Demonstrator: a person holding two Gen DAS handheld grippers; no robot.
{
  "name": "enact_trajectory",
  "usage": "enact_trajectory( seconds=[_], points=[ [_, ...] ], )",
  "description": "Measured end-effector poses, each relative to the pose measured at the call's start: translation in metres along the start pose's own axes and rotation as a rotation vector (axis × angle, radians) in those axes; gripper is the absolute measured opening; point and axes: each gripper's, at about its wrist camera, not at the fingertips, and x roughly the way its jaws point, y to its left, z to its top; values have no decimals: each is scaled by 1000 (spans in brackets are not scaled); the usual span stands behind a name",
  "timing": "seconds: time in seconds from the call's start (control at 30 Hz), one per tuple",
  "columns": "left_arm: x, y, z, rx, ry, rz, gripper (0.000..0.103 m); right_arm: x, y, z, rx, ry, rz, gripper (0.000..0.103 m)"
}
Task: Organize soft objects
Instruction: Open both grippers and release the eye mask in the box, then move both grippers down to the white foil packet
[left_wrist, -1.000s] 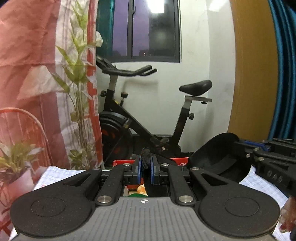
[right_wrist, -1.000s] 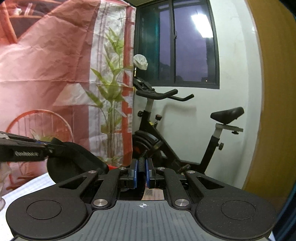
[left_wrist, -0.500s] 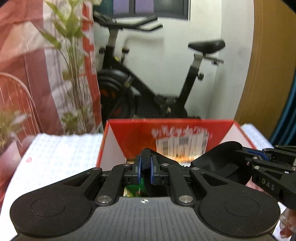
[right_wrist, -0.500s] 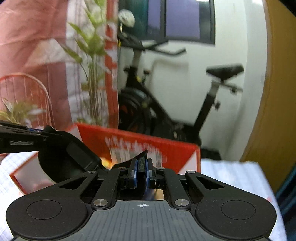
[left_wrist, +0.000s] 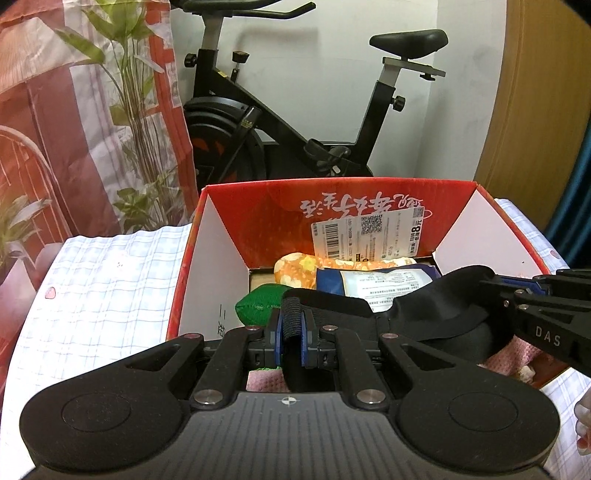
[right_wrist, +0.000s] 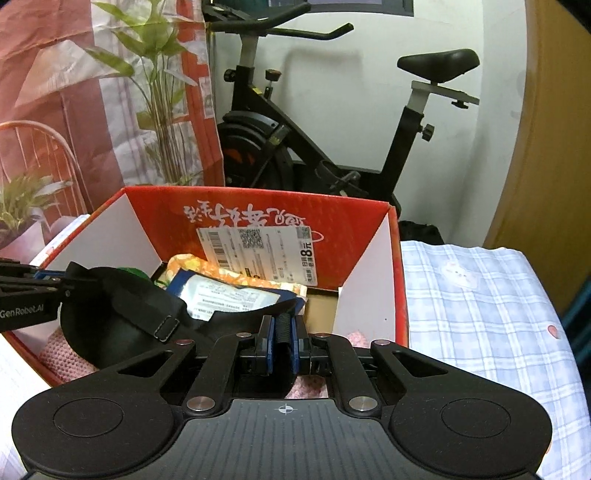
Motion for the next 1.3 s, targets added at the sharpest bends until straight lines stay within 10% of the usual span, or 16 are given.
enact_trajectory(
  seconds=[0.13, 0.27, 0.4, 0.5, 0.63, 1.3],
  points=[
    [-8, 3, 1, -8, -21, 2, 21, -6, 0, 0, -22, -15, -12, 13],
    [-25, 8, 3, -41, -77, -21, 57, -15, 1, 1, -44, -33, -67, 22],
    [-41, 12, 4, -56, -102, -24, 87, -28, 0, 0, -46, -52, -75, 61],
    [-55, 17, 0, -88, -127, -58, 100, -43, -1, -3, -40, -89, -82, 72],
    [-70, 21, -8, -122, -132, -94, 103, -64, 0, -6, -39, -126, -85, 102],
    [-139, 34, -67, -124, -232, 2, 103, -135, 4, -37, 14, -287, -27, 103]
  ],
)
